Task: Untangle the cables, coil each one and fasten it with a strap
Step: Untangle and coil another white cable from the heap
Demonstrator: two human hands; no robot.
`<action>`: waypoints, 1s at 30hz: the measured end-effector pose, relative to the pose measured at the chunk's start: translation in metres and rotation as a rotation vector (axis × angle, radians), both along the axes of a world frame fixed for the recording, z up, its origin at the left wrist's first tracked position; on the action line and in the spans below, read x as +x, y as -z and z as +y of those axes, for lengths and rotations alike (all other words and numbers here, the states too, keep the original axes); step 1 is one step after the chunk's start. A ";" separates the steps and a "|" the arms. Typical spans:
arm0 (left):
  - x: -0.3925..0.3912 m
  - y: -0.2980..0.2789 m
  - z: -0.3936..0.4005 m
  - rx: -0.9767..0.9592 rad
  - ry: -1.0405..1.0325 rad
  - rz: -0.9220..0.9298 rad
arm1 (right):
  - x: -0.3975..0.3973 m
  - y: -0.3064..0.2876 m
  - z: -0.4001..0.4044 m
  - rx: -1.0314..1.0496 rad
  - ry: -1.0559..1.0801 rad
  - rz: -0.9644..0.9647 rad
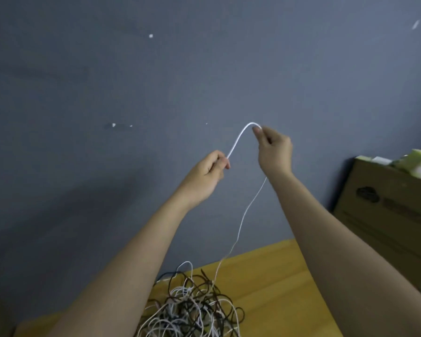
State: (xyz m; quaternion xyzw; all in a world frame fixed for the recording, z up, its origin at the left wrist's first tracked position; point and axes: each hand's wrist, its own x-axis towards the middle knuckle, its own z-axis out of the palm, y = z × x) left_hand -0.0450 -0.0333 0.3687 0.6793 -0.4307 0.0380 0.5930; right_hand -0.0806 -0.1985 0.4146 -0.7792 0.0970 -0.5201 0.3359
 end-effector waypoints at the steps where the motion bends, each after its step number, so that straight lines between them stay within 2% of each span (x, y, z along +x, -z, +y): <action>1: -0.004 -0.008 -0.005 -0.045 0.045 -0.006 | -0.006 -0.014 -0.002 -0.007 0.013 -0.040; 4: -0.014 -0.011 -0.014 -0.071 0.174 0.086 | -0.017 -0.011 -0.001 0.009 -0.002 -0.049; 7: -0.025 0.023 -0.010 -0.041 0.192 0.269 | -0.022 0.062 0.002 0.178 -0.120 0.095; 9: -0.028 0.052 -0.001 -0.100 0.186 0.420 | -0.029 0.128 0.010 0.256 -0.232 0.259; 13: -0.025 0.100 0.025 -0.205 0.051 0.577 | -0.059 0.248 0.050 0.407 -0.450 0.501; 17: -0.019 0.140 0.050 -0.218 -0.095 0.710 | -0.085 0.307 0.079 0.420 -0.455 0.622; 18: -0.020 0.150 0.054 -0.201 -0.112 0.738 | -0.088 0.313 0.085 0.335 -0.432 0.659; 19: -0.021 0.160 0.057 -0.194 -0.123 0.770 | -0.089 0.316 0.089 0.157 -0.395 0.701; 21: -0.026 0.178 0.060 -0.202 -0.126 0.828 | -0.090 0.319 0.098 -0.315 -0.345 0.761; 23: -0.030 0.193 0.063 -0.171 -0.126 0.822 | -0.091 0.319 0.105 -0.644 -0.334 0.693; 26: -0.029 0.213 0.067 -0.050 -0.151 0.742 | -0.096 0.315 0.112 -0.827 -0.428 0.494; 28: -0.032 0.222 0.071 0.051 -0.120 0.683 | -0.096 0.303 0.110 -0.820 -0.511 0.374; 30: -0.038 0.225 0.075 0.172 -0.093 0.586 | -0.093 0.287 0.102 -0.792 -0.486 0.259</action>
